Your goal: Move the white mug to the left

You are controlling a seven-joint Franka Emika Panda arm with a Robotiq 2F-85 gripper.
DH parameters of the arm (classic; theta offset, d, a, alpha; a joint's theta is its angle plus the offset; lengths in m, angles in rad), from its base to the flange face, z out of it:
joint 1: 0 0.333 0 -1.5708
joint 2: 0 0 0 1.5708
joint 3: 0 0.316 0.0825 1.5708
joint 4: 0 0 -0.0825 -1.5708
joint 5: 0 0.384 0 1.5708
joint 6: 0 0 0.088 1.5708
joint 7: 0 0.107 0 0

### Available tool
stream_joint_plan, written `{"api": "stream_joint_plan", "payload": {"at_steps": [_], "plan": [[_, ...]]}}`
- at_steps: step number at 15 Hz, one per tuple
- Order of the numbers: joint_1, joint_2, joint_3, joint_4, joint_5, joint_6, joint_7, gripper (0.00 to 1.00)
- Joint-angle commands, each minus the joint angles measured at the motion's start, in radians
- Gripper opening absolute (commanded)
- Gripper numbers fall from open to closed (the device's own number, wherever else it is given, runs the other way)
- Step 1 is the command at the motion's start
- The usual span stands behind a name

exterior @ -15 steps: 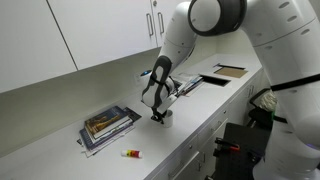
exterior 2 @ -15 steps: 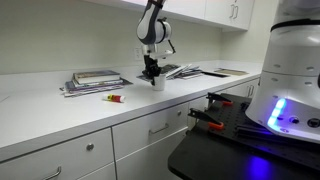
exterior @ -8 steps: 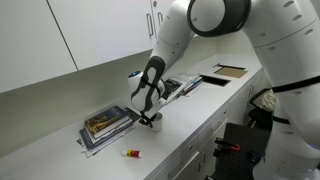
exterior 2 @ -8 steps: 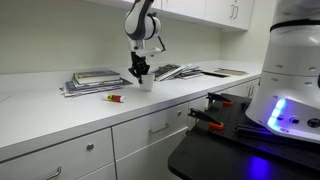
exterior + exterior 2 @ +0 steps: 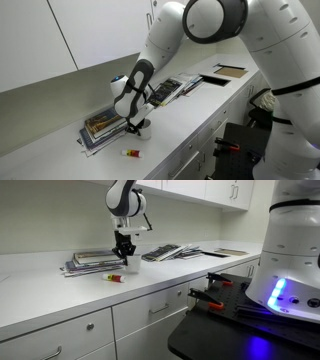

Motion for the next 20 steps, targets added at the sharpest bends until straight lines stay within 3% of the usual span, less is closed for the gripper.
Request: {"api": "stream_joint_plan", "payload": {"at_steps": [1,2,3,5,12,13,20], "plan": [[0.007,0.040,-0.007,0.073,0.004,-0.092,0.020,0.03],[0.005,0.050,-0.005,0.083,0.005,-0.100,0.015,0.03],[0.003,0.056,-0.004,0.089,0.007,-0.104,0.013,0.36],[-0.004,0.051,0.005,0.085,0.013,-0.099,-0.003,0.42],[-0.010,-0.186,0.033,-0.117,0.005,-0.058,-0.067,0.96],[-0.002,-0.237,0.030,-0.162,-0.010,-0.050,-0.062,1.00],[0.000,-0.553,0.049,-0.401,-0.106,-0.052,-0.028,1.00]]}}
